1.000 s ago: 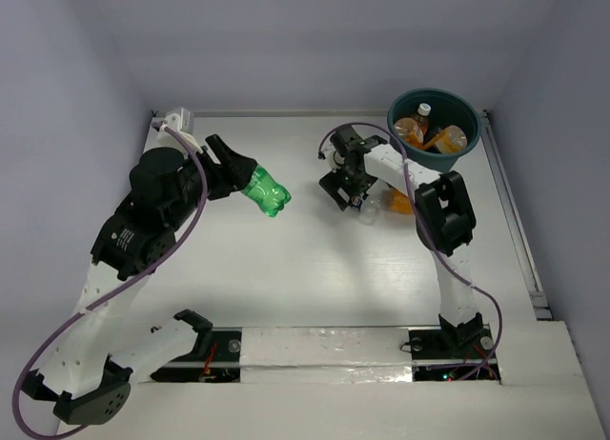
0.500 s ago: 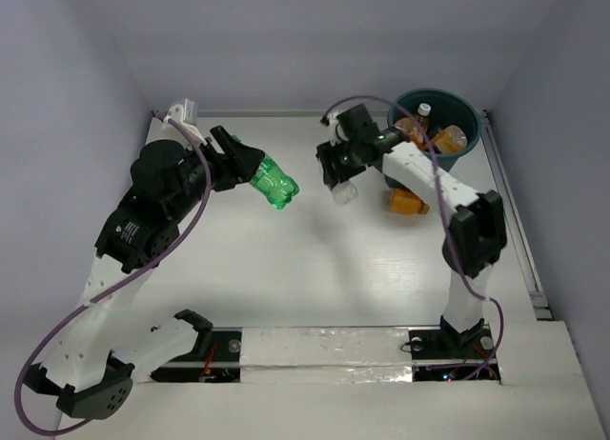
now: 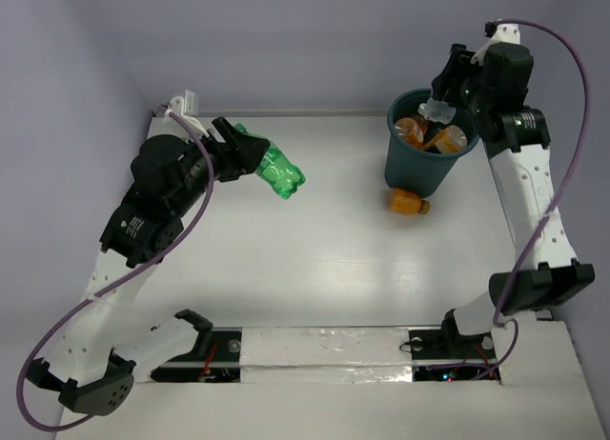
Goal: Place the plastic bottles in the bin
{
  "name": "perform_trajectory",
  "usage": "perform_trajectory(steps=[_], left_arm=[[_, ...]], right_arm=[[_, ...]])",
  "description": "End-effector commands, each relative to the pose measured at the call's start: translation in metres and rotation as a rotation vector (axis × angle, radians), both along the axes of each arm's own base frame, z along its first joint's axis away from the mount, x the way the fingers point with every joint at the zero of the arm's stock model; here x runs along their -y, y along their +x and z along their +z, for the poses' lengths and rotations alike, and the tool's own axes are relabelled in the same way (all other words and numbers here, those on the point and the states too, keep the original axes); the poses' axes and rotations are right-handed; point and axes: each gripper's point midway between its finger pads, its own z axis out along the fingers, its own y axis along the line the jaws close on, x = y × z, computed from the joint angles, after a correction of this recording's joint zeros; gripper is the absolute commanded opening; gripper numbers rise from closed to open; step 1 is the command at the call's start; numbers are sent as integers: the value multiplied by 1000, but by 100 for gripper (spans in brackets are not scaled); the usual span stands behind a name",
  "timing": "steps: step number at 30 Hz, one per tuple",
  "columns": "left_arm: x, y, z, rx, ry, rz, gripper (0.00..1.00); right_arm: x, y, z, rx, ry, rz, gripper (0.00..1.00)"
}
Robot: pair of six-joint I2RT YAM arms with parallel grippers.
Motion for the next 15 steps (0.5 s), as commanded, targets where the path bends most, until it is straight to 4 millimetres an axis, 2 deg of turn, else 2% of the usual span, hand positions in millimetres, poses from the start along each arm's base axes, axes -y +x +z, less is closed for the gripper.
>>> perform_trajectory(steps=[1,3,9,15], left_arm=[[6,5,37,112,-57,-21,21],[9,7,37,111,-57,-31,21],[12,13,31,103,-46,-33,21],[17,19,23,90,-43,-42,21]], right_arm=[[19,34,-52,-119,-11,-62,53],[35,43,-53,-122,-2,-109,54],[51,74,-45,-62,88,-193,56],[77,92,-67,-80,93,-340,58]])
